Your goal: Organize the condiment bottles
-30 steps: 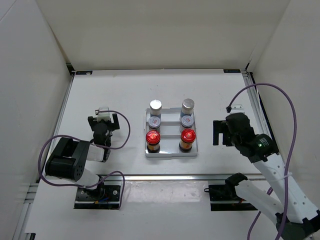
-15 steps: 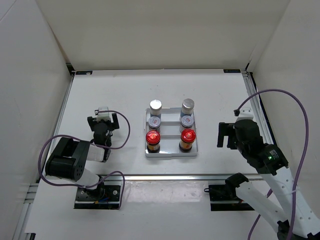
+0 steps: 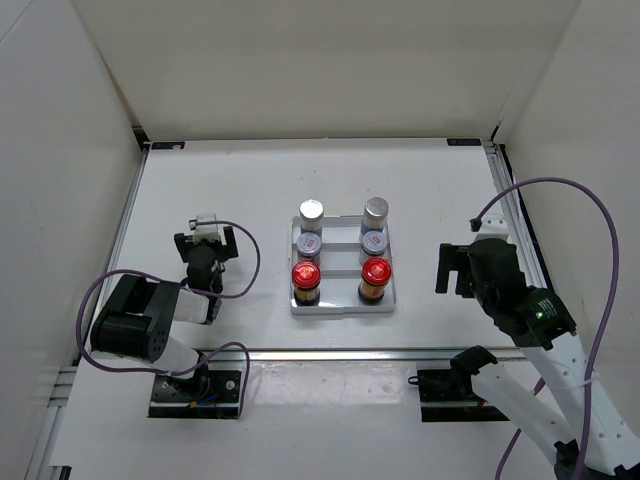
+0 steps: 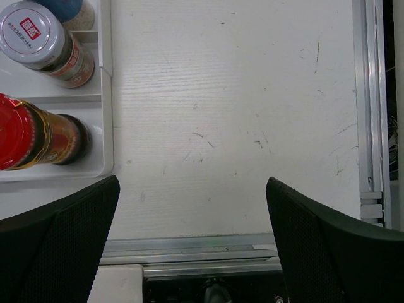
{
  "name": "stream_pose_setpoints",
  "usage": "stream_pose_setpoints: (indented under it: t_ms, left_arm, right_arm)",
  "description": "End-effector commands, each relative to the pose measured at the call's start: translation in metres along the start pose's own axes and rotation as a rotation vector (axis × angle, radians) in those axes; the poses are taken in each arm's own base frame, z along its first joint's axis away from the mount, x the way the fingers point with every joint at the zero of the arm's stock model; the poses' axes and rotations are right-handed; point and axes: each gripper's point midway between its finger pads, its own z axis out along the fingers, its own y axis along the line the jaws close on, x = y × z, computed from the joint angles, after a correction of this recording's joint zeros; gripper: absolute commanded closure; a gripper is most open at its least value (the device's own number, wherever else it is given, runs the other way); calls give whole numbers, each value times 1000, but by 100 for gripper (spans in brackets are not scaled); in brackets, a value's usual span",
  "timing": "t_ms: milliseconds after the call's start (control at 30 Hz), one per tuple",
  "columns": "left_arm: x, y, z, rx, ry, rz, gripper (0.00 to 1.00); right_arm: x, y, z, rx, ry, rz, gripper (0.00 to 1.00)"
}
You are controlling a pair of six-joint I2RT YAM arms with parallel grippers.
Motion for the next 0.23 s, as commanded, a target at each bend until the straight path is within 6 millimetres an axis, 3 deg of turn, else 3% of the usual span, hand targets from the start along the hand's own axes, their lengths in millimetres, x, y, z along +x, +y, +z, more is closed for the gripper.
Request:
stream_pose_setpoints:
  t_ms: [0, 200]
  left_arm:
    - [-12, -1, 3, -5, -38, -16, 0]
    - [-12, -1, 3, -5, -38, -16, 0]
  right_arm:
    - [-4, 0, 4, 17, -13, 8, 0]
    - [-2, 0, 7, 25, 15, -5, 0]
